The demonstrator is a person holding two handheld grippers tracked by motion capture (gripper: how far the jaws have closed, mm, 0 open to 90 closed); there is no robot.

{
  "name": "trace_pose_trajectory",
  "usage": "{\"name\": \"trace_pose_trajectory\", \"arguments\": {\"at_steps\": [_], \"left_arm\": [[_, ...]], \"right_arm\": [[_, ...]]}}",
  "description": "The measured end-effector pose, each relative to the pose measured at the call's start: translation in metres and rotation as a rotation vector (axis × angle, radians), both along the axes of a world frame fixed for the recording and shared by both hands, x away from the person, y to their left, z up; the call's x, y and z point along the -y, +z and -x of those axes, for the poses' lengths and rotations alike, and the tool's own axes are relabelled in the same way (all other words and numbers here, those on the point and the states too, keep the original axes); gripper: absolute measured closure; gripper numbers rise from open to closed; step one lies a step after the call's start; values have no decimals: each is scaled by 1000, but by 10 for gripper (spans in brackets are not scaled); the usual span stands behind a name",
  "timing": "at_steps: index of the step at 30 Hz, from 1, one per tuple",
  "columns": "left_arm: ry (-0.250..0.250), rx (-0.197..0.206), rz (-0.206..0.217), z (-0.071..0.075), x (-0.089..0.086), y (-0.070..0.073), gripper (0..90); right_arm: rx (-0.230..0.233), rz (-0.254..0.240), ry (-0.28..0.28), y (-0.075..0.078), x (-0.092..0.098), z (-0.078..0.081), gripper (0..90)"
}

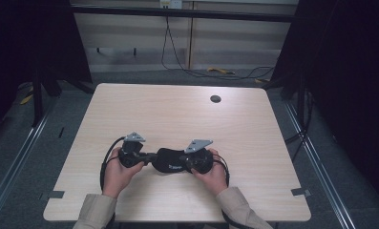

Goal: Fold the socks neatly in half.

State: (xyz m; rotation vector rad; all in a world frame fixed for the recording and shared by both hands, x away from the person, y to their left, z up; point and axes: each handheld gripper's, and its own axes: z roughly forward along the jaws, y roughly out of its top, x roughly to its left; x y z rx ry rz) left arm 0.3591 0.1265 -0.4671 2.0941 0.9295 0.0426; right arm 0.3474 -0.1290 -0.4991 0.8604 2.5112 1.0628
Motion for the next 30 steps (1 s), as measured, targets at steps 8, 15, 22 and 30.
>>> {"name": "trace_pose_trajectory", "arguments": {"at_steps": [8, 15, 22, 30], "left_arm": [[6, 9, -2, -1, -4, 5, 857], [4, 10, -17, -3, -8, 12, 856], [3, 14, -8, -5, -5, 17, 856], [0, 23, -9, -5, 1, 22, 856]], "right_arm": [[14, -19, -5, 4, 2, 2, 896], [26, -30, -20, 18, 26, 12, 897], [9, -17, -48, 11, 42, 19, 897], [-16, -29, -49, 0, 45, 20, 896]]}}
